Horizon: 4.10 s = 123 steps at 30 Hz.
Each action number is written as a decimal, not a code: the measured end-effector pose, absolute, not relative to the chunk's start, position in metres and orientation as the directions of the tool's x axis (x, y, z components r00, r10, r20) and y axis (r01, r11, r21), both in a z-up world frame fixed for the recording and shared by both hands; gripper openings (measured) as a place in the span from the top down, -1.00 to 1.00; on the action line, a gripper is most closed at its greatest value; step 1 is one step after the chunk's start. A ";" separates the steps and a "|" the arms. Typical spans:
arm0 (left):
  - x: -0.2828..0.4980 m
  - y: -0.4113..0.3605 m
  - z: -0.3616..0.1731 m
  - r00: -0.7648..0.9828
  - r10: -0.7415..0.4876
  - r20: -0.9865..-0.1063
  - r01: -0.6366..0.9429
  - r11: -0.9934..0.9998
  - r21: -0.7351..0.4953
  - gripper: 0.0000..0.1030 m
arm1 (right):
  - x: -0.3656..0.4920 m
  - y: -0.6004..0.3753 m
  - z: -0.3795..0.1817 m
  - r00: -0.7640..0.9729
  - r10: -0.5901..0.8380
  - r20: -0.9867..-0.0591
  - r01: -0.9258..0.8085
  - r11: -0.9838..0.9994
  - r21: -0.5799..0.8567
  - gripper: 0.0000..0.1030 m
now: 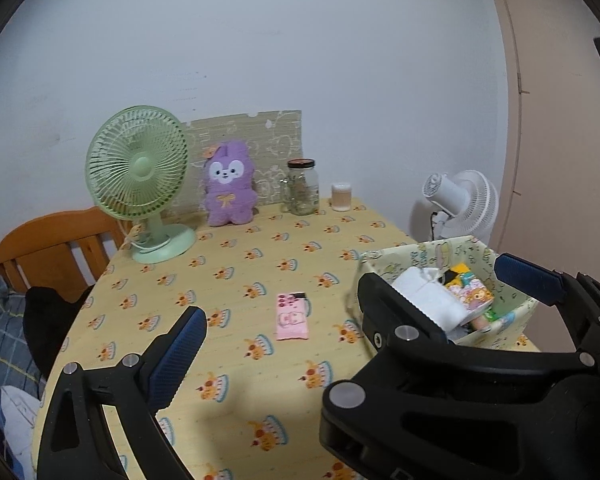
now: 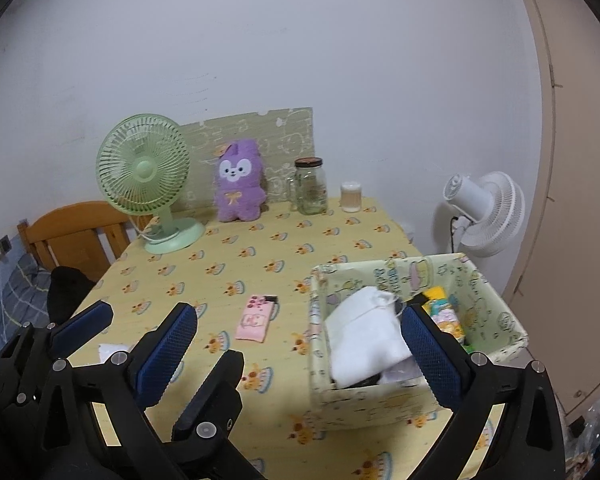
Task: Organize soft objects
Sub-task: 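Move both open tools back over the table away from the box, then reach the left tool to the white-and-beige rolled item and close on it, then close the right tool on the pink cartoon tissue pack while the left holds the rolled item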
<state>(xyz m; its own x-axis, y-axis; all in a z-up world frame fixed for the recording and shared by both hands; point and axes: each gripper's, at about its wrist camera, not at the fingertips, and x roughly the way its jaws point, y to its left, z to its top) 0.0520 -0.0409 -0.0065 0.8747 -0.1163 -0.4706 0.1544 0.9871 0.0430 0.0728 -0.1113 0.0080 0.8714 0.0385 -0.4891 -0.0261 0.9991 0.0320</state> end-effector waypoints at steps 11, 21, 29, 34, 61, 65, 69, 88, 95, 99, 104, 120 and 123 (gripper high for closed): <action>0.053 -0.008 -0.020 0.871 -0.068 -0.486 0.102 0.994 0.044 -0.93 | 0.081 -0.080 -0.006 0.865 0.081 -0.495 -0.075 0.997 0.030 -1.00; 0.059 0.012 -0.036 0.858 -0.034 -0.513 0.065 0.997 0.042 -0.93 | 0.092 -0.056 -0.025 0.846 0.114 -0.520 -0.110 0.993 0.038 -1.00; 0.069 0.028 -0.052 0.839 -0.003 -0.545 0.032 0.999 0.043 -0.93 | 0.104 -0.040 -0.042 0.825 0.140 -0.547 -0.135 0.990 0.050 -1.00; 0.078 0.038 -0.066 0.818 0.014 -0.575 0.010 0.999 0.039 -0.93 | 0.116 -0.029 -0.056 0.803 0.146 -0.577 -0.150 0.988 0.042 -1.00; 0.139 0.093 -0.124 0.670 0.048 -0.741 -0.084 0.996 -0.011 -0.81 | 0.173 0.009 -0.108 0.714 0.135 -0.687 -0.177 0.984 0.010 -1.00; 0.145 0.093 -0.128 0.661 0.070 -0.747 -0.099 0.995 0.006 -0.77 | 0.181 0.009 -0.113 0.700 0.134 -0.701 -0.176 0.984 0.012 -1.00; 0.147 0.092 -0.130 0.646 0.095 -0.757 -0.111 0.993 0.029 -0.38 | 0.186 0.009 -0.118 0.688 0.129 -0.714 -0.172 0.985 0.012 -1.00; 0.161 0.066 -0.120 0.653 0.077 -0.754 -0.045 0.997 0.063 0.95 | 0.196 -0.011 -0.115 0.705 0.134 -0.696 -0.154 0.988 0.035 -1.00; 0.178 0.052 -0.110 0.658 0.076 -0.749 -0.012 0.996 0.091 0.95 | 0.215 -0.027 -0.111 0.696 0.125 -0.707 -0.107 0.992 0.070 -1.00; 0.189 0.047 -0.115 0.644 0.067 -0.762 0.004 0.996 0.091 0.95 | 0.228 -0.032 -0.116 0.678 0.109 -0.727 -0.089 0.994 0.066 -1.00; 0.198 0.045 -0.128 0.616 0.058 -0.785 0.020 0.996 0.090 0.95 | 0.238 -0.033 -0.130 0.650 0.069 -0.756 -0.065 0.997 0.035 -0.92; 0.187 0.043 -0.126 0.635 0.029 -0.772 0.045 0.996 0.075 1.00 | 0.238 -0.031 -0.135 0.610 0.084 -0.788 -0.092 0.995 0.035 0.11; 0.178 0.044 -0.123 0.646 0.023 -0.763 0.040 0.997 0.063 1.00 | 0.228 -0.028 -0.130 0.619 0.094 -0.780 -0.109 0.994 0.034 0.12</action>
<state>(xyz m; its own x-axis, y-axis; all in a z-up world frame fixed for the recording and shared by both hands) 0.1779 0.0444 -0.1231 0.6458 0.0227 -0.7632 0.0399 0.9972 0.0634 0.2283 -0.0276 -0.1304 0.6187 0.0941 -0.7800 -0.1086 0.9935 0.0337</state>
